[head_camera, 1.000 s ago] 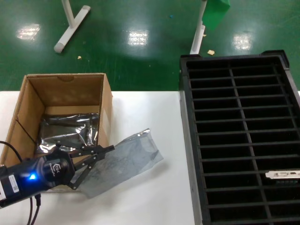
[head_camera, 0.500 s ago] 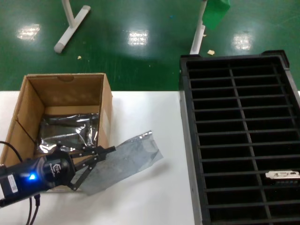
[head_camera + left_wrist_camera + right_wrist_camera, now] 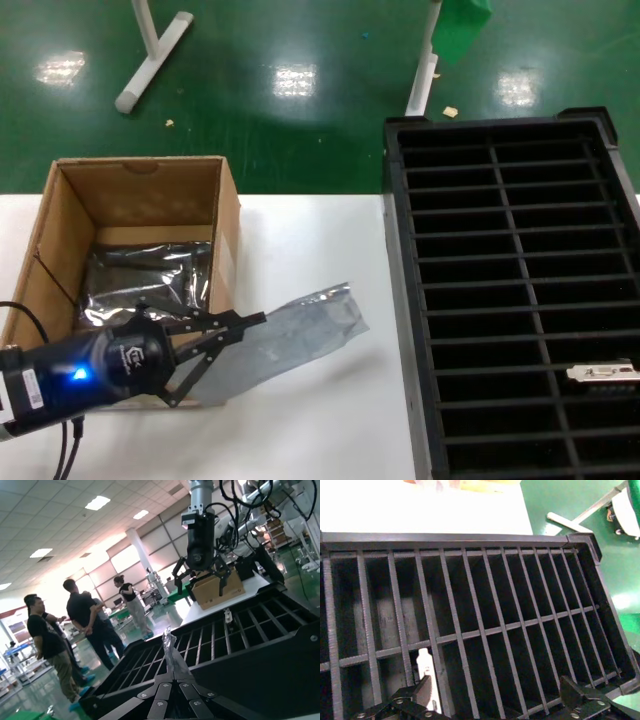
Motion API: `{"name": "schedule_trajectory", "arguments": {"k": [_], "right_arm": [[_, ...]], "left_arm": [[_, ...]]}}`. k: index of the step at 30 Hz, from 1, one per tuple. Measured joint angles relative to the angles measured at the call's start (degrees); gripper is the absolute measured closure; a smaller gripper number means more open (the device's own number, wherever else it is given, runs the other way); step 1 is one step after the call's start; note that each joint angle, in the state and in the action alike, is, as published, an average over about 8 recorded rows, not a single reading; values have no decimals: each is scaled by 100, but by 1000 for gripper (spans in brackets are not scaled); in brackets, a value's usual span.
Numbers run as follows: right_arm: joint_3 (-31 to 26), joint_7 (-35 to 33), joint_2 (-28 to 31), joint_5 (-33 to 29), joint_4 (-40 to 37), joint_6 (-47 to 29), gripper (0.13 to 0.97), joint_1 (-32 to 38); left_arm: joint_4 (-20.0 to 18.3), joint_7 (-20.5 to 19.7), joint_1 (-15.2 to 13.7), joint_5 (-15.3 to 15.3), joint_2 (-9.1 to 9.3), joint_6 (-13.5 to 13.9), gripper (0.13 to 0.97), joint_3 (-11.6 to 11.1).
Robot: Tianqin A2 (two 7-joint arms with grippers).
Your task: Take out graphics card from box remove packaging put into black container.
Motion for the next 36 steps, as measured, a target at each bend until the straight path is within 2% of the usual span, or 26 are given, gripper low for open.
{"name": "schedule_trajectory", "arguments": {"k": [7, 12, 19, 23, 27, 31, 33, 36], "right_arm": [[36, -53, -43, -21, -7, -93, 190, 9], [68, -71, -67, -35, -8, -126, 151, -1], [102, -85, -90, -49, -9, -153, 129, -16], [119, -91, -101, -55, -9, -165, 129, -23], [133, -96, -110, -61, -9, -176, 129, -29], [146, -101, -119, -66, -9, -185, 129, -34], [152, -103, -122, -68, -9, -189, 129, -37], [159, -105, -127, -72, -9, -194, 129, -40]], "left_arm": [[-386, -145, 5, 0, 44, 0, 955, 146], [-586, -142, -51, 0, 133, 0, 955, 400], [-426, 128, -247, 16, 322, 0, 953, 847], [-242, 276, -349, 87, 442, 0, 947, 958], [-47, 400, -421, 256, 541, 0, 935, 909], [162, 525, -465, 499, 615, 0, 898, 730], [214, 551, -447, 630, 635, -3, 879, 557], [102, 469, -297, 801, 632, -57, 851, 142]]}}
